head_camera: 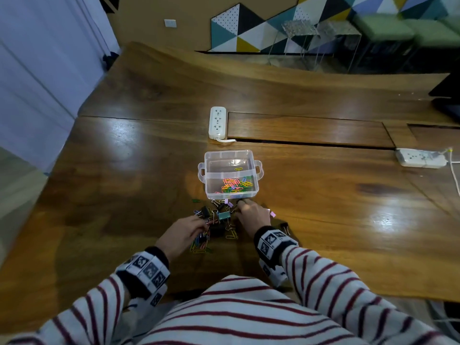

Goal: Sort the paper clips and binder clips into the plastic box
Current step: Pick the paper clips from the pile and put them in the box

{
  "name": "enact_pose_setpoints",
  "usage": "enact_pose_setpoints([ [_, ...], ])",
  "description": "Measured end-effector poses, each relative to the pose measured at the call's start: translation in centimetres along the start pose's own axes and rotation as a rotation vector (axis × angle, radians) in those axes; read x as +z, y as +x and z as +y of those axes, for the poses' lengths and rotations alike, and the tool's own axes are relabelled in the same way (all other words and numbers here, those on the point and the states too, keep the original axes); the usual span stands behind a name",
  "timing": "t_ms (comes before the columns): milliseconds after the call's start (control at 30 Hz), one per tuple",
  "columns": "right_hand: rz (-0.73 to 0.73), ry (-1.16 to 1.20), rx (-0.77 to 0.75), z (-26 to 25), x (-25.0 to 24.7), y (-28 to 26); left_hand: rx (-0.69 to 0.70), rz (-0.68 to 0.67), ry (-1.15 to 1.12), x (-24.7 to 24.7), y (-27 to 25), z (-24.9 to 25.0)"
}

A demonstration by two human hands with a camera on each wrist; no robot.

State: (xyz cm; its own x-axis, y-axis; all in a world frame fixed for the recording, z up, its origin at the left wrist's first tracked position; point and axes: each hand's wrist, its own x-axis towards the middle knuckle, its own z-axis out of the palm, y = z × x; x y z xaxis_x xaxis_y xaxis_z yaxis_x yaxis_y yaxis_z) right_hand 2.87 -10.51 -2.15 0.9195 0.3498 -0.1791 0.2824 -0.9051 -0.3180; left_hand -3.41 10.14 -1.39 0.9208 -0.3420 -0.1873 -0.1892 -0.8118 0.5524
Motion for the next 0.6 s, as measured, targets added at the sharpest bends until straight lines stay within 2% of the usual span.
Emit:
enact_pose_setpoints([
  [200,-0.019,0.001,0.050,0.3,0.5,0.3,-0.053,-0.016,0.061,2.0,-3.4,-1.7],
  [400,-0.082,0.040,0.115,2.0,-1.1,-1.1,-0.075,-0.069,0.103,2.5,-4.0,-1.1],
  [500,-0.080,0.131,0.032,2.0,-1.5,-2.4,-0.068,-0.076,0.121,2.7,-3.5,-0.3],
  [600,-0.222,0.159,-0.042,1.0,-0.7,-3.7,-0.052,-0.086,0.125,2.9,-2.7,0.5],
])
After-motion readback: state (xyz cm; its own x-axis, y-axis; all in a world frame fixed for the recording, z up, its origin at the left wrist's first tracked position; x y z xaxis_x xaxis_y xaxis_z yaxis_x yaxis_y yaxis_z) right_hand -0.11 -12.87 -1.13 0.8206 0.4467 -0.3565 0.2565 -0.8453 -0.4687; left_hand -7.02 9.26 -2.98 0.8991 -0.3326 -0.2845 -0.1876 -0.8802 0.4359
